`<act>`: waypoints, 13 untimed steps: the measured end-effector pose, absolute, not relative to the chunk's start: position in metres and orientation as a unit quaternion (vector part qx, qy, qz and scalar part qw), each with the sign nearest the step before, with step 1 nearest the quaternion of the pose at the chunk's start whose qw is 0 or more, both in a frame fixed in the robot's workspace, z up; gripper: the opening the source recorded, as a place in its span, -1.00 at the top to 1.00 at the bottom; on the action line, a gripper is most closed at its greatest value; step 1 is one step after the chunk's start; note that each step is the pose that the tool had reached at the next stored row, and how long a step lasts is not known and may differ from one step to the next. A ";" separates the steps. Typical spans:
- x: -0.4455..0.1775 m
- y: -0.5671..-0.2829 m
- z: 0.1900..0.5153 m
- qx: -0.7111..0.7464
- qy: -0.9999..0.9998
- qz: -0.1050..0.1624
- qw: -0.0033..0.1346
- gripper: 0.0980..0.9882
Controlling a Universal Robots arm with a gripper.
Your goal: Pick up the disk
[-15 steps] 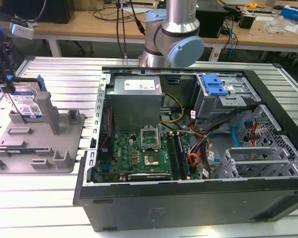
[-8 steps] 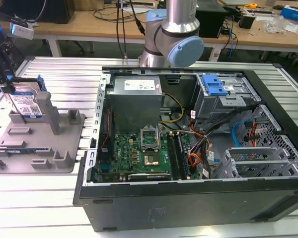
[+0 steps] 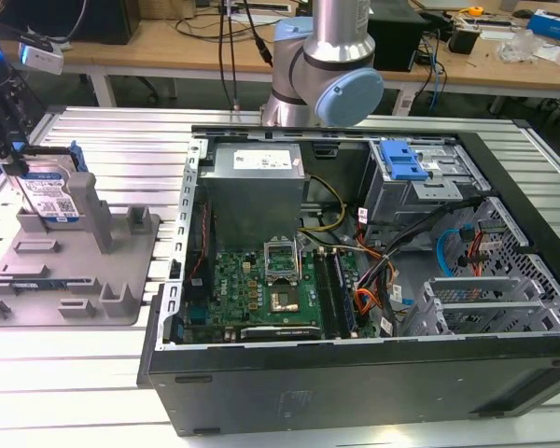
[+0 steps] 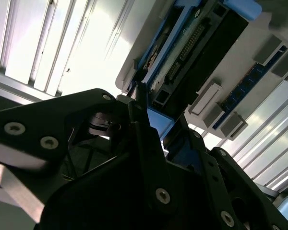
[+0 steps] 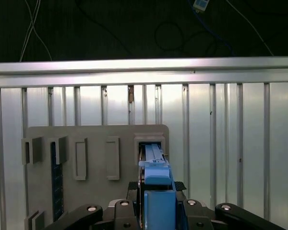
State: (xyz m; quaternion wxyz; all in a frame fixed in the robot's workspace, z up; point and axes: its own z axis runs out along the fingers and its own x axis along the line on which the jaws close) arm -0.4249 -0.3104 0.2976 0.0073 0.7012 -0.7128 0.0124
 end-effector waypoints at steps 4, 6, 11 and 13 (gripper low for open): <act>-0.425 -0.311 0.302 0.701 -0.713 0.012 0.007 0.39; -0.425 -0.311 0.307 0.701 -0.713 0.012 0.007 0.39; -0.425 -0.311 0.330 0.701 -0.713 0.012 0.007 0.39; -0.424 -0.311 0.337 0.701 -0.713 0.012 0.007 0.39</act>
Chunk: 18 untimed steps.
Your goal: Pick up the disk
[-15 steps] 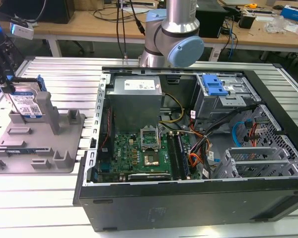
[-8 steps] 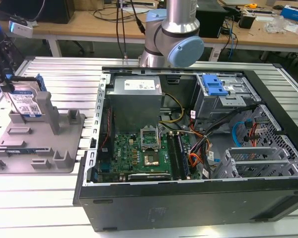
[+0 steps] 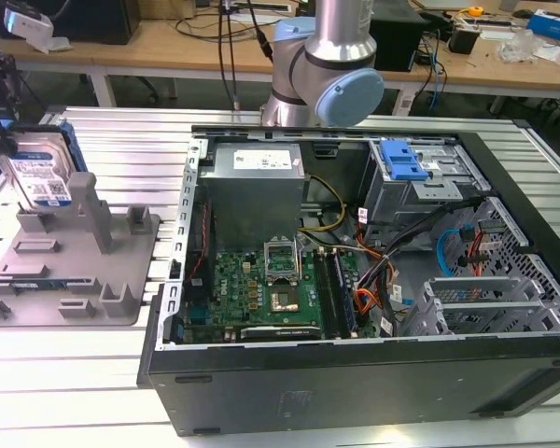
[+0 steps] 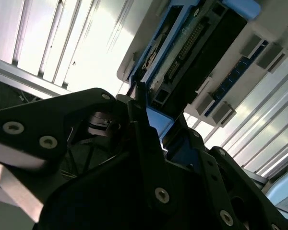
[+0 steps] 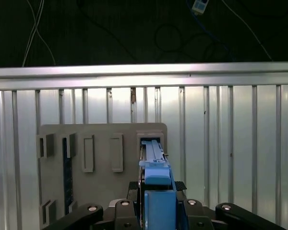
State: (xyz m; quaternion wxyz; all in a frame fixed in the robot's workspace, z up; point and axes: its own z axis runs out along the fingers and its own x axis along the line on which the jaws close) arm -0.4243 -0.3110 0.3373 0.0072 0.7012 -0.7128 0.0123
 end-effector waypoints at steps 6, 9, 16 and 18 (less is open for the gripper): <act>-0.423 -0.311 0.355 0.701 -0.713 0.012 0.007 0.39; -0.422 -0.311 0.364 0.701 -0.713 0.012 0.007 0.39; -0.421 -0.312 0.391 0.701 -0.713 0.012 0.007 0.39; -0.420 -0.312 0.401 0.701 -0.713 0.012 0.007 0.39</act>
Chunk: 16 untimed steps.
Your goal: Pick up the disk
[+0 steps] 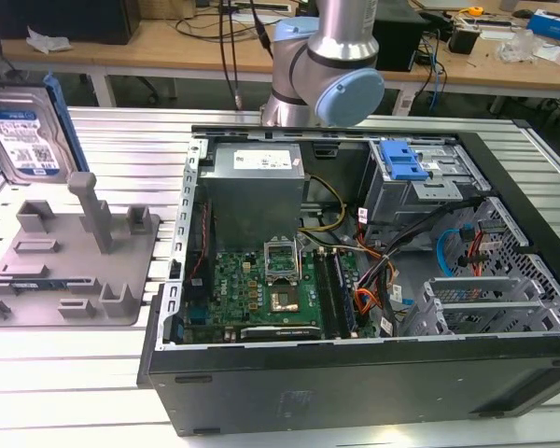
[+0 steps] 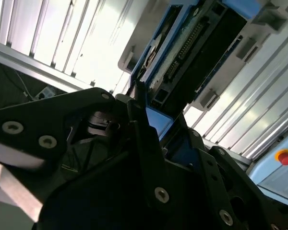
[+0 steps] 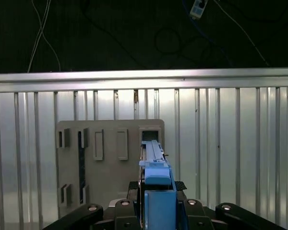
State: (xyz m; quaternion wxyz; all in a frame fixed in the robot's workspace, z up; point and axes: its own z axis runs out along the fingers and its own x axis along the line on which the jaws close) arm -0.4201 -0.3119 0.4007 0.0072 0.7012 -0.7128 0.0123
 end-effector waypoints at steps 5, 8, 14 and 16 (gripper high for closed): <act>-0.418 -0.313 0.430 0.701 -0.713 0.012 0.007 0.39; -0.416 -0.314 0.448 0.701 -0.713 0.012 0.007 0.39; -0.414 -0.316 0.473 0.701 -0.713 0.012 0.007 0.39; -0.414 -0.317 0.481 0.701 -0.713 0.012 0.007 0.39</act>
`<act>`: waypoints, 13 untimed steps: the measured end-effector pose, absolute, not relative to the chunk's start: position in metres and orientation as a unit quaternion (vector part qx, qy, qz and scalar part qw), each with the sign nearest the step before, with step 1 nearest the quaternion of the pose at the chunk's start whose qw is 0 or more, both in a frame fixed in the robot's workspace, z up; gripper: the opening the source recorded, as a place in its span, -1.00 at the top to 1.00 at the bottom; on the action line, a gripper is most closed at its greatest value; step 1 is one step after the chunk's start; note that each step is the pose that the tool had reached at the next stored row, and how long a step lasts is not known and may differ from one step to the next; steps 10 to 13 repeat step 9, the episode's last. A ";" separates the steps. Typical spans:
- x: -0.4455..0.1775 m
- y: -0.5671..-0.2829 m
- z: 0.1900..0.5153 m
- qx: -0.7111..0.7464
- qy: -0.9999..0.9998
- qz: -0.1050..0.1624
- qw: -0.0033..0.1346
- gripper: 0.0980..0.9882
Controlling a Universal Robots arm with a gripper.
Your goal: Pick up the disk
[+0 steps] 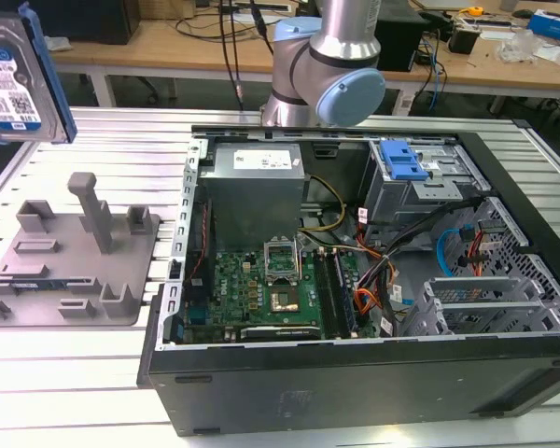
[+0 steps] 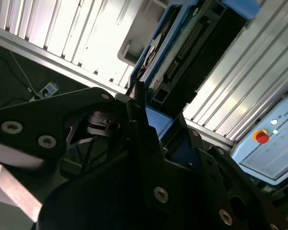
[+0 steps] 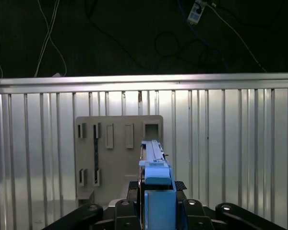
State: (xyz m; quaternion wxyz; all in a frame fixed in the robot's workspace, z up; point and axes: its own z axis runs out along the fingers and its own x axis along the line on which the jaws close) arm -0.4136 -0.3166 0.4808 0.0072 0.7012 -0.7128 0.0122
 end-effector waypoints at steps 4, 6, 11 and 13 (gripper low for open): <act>-0.413 -0.318 0.486 0.701 -0.713 0.011 0.006 0.39; -0.413 -0.318 0.486 0.701 -0.713 0.011 0.006 0.39; -0.413 -0.318 0.486 0.701 -0.713 0.011 0.007 0.39; -0.413 -0.318 0.486 0.701 -0.713 0.011 0.007 0.39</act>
